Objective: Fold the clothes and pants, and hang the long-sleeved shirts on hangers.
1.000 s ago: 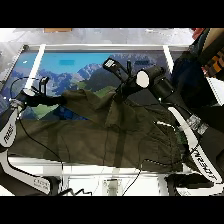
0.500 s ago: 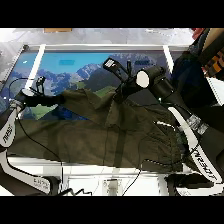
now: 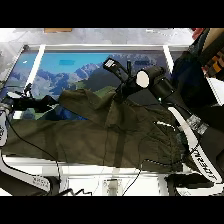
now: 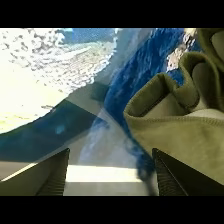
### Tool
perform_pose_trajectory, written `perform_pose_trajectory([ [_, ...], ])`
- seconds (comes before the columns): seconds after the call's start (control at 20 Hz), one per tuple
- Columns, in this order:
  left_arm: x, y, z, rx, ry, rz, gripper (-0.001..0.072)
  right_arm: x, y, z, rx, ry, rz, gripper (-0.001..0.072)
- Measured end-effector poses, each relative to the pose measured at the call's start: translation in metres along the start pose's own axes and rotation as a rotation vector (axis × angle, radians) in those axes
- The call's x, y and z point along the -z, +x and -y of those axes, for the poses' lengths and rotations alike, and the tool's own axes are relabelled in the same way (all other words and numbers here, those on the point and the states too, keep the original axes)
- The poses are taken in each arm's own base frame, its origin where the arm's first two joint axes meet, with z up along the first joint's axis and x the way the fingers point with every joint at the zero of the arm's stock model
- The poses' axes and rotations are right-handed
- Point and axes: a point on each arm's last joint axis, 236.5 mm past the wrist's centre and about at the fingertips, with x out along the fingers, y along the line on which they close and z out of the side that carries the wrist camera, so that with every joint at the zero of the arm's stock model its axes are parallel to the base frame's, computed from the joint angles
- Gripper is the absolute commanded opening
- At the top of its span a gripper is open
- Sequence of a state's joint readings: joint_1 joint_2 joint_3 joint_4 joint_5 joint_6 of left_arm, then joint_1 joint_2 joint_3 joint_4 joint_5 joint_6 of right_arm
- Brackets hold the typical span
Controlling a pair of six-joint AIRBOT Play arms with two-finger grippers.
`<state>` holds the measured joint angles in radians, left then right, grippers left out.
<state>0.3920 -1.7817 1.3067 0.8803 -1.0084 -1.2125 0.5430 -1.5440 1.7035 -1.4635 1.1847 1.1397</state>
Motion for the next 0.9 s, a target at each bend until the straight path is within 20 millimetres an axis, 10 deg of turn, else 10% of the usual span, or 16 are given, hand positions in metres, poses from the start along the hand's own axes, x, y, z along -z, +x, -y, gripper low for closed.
perform_pose_trajectory([
  [0.1, 0.005, 0.012, 0.013, 0.052, -0.037, -0.023, 0.0507, 0.000, 0.000, 0.000, 0.000, 0.000, 0.000, 0.0026],
  [0.3, 0.013, 0.035, 0.026, 0.081, -0.054, -0.049, 0.0017, 0.000, 0.000, 0.000, 0.000, 0.000, 0.000, 0.0026],
  [0.6, -0.021, 0.018, 0.024, 0.043, -0.032, 0.089, 0.0018, -0.005, 0.000, 0.003, 0.012, -0.001, 0.022, 0.0026],
  [0.8, -0.074, -0.048, 0.051, 0.064, 0.033, 0.285, 0.0018, -0.035, -0.003, 0.020, 0.086, -0.008, 0.151, 0.0027],
  [0.9, -0.095, -0.086, 0.071, 0.075, 0.077, 0.384, 0.0018, -0.056, -0.006, 0.032, 0.137, -0.012, 0.238, 0.0212],
])
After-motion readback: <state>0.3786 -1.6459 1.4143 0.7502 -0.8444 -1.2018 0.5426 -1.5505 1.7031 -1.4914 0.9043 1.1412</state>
